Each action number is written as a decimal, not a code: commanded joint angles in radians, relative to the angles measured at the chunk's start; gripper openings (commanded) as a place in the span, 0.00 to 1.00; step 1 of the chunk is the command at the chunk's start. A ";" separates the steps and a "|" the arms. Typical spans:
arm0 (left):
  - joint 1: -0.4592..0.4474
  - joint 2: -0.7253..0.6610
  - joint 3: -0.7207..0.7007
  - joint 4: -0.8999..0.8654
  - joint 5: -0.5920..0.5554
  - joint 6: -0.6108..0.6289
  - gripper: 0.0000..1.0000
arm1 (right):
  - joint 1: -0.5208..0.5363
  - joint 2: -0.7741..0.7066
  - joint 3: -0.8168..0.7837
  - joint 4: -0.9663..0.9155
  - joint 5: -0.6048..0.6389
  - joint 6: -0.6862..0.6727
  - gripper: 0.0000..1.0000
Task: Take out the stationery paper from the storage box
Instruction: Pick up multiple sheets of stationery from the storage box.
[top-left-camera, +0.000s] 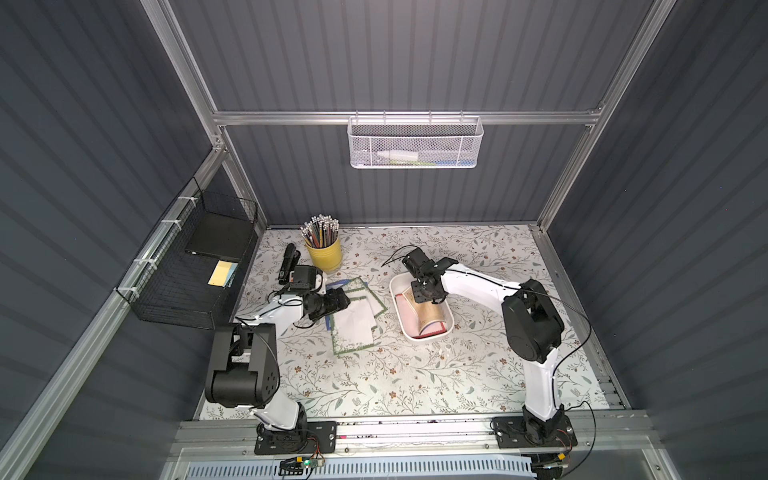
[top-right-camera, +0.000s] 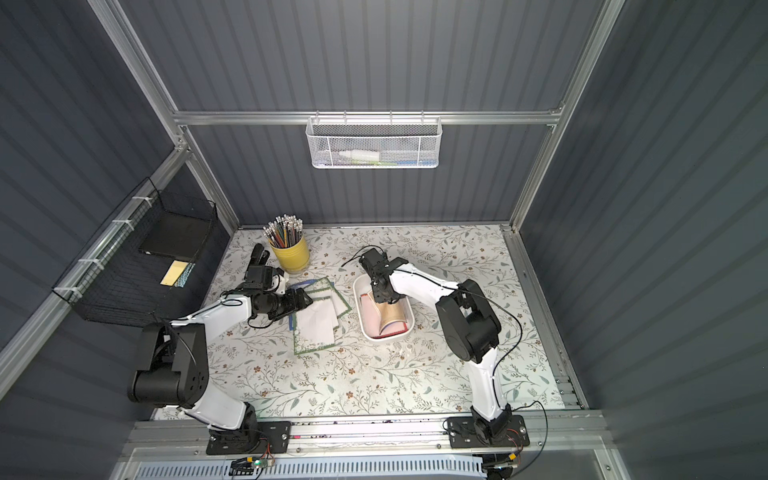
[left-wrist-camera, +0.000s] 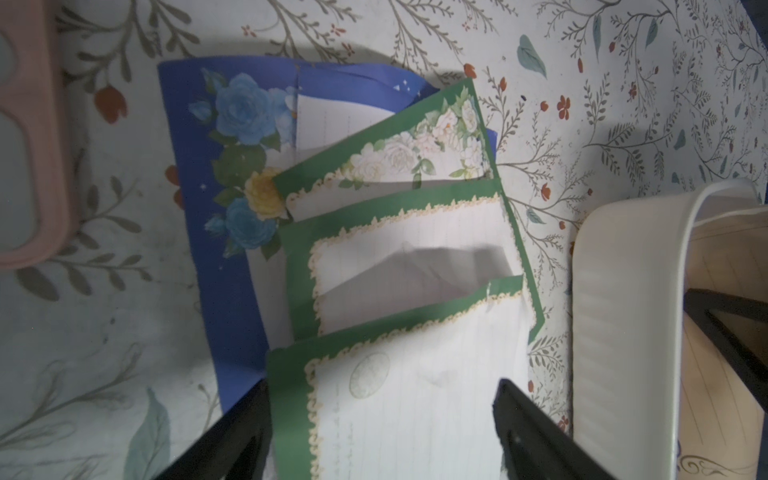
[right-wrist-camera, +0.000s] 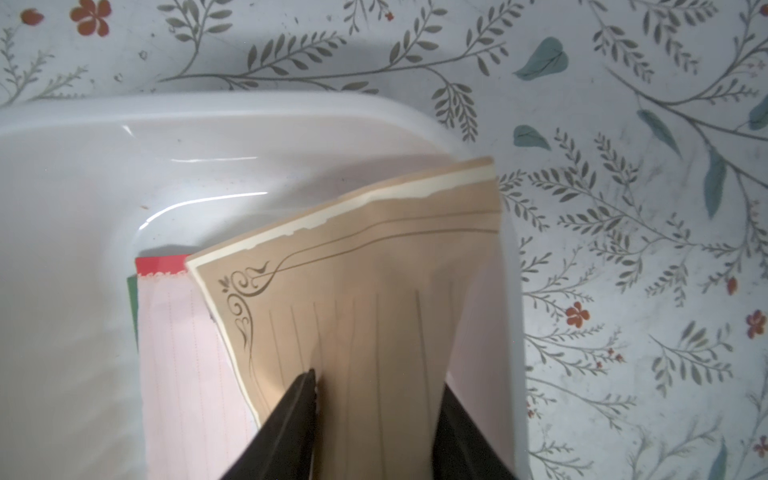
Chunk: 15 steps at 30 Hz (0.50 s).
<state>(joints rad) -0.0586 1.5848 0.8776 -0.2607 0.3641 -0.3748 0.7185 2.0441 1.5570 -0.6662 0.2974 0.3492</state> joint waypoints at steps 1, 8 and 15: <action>-0.005 0.013 -0.016 0.005 0.014 -0.002 0.85 | -0.004 -0.003 -0.015 -0.009 -0.005 -0.005 0.50; -0.006 0.014 -0.009 0.002 0.013 -0.004 0.85 | -0.004 -0.018 -0.023 0.003 -0.014 -0.003 0.36; -0.012 0.006 -0.002 0.012 0.025 -0.013 0.85 | -0.015 -0.086 -0.035 0.029 0.005 -0.011 0.19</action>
<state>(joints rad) -0.0628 1.5848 0.8776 -0.2558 0.3706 -0.3786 0.7143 2.0018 1.5238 -0.6464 0.2855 0.3435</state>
